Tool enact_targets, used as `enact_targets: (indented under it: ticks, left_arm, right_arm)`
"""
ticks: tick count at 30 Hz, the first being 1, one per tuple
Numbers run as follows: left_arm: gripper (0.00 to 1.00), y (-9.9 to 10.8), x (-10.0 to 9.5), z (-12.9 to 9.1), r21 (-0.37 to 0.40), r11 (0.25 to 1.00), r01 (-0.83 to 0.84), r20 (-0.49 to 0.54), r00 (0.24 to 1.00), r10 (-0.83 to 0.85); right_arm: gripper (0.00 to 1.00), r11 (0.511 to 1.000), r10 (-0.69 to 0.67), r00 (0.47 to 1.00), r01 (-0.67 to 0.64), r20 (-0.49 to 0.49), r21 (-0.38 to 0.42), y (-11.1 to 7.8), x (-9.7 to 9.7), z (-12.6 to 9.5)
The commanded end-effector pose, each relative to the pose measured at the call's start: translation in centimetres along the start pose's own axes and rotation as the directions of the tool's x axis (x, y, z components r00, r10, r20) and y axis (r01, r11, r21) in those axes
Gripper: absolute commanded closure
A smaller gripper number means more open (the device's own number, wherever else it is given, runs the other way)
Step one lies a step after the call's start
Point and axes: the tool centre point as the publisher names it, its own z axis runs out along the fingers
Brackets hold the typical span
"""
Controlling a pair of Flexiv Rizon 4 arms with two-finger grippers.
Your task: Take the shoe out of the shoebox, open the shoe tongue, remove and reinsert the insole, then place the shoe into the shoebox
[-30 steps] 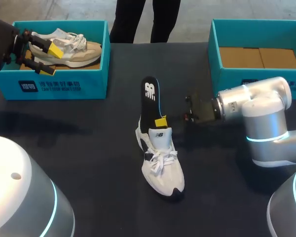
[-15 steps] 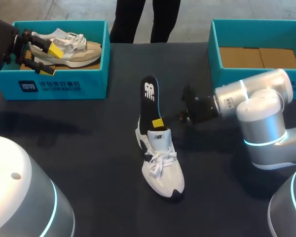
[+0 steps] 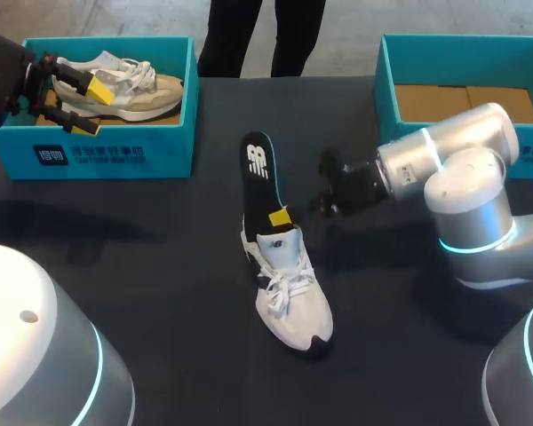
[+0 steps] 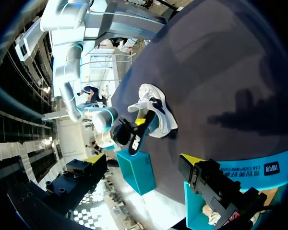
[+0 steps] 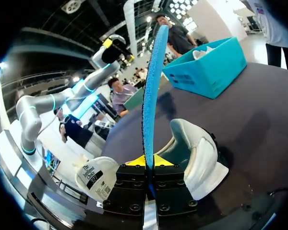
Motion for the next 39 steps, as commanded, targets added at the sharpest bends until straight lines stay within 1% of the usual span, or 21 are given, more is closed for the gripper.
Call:
enact_targets:
  ticks: [1,10,14,24,30,35,39]
  left_arm:
    - [0.0,0.0,0.0,0.0,-0.001,1.0,-0.002,0.0,1.0,0.002]
    - [0.0,0.0,0.0,0.0,-0.001,1.0,-0.002,0.0,1.0,0.002]
    - [0.0,0.0,0.0,0.0,-0.001,1.0,-0.002,0.0,1.0,0.002]
    - [0.0,0.0,0.0,0.0,-0.001,1.0,-0.002,0.0,1.0,0.002]
    - [0.0,0.0,0.0,0.0,-0.001,1.0,-0.002,0.0,1.0,0.002]
    - [0.0,0.0,0.0,0.0,-0.001,1.0,-0.002,0.0,1.0,0.002]
    - [0.0,0.0,0.0,0.0,-0.001,1.0,-0.002,0.0,1.0,0.002]
  right_arm:
    - [1.0,0.999,0.008,0.998,-0.005,-0.068,0.038,0.3,-1.4,0.0]
    - [1.0,0.995,0.001,0.992,0.012,-0.126,0.099,-0.4,-2.1,0.3]
    - [1.0,0.994,0.004,0.989,0.012,-0.146,0.105,-1.0,-2.1,0.4]
    - [1.0,0.996,0.016,0.989,-0.003,-0.145,0.092,-2.3,-1.9,0.2]
    - [1.0,0.997,0.02,0.99,-0.009,-0.137,0.075,-3.1,-1.4,0.1]
    - [1.0,0.998,0.017,0.99,-0.009,-0.141,0.062,-3.3,-1.0,0.0]
    - [1.0,0.998,0.025,0.991,-0.016,-0.134,0.067,-3.4,-0.6,0.3]
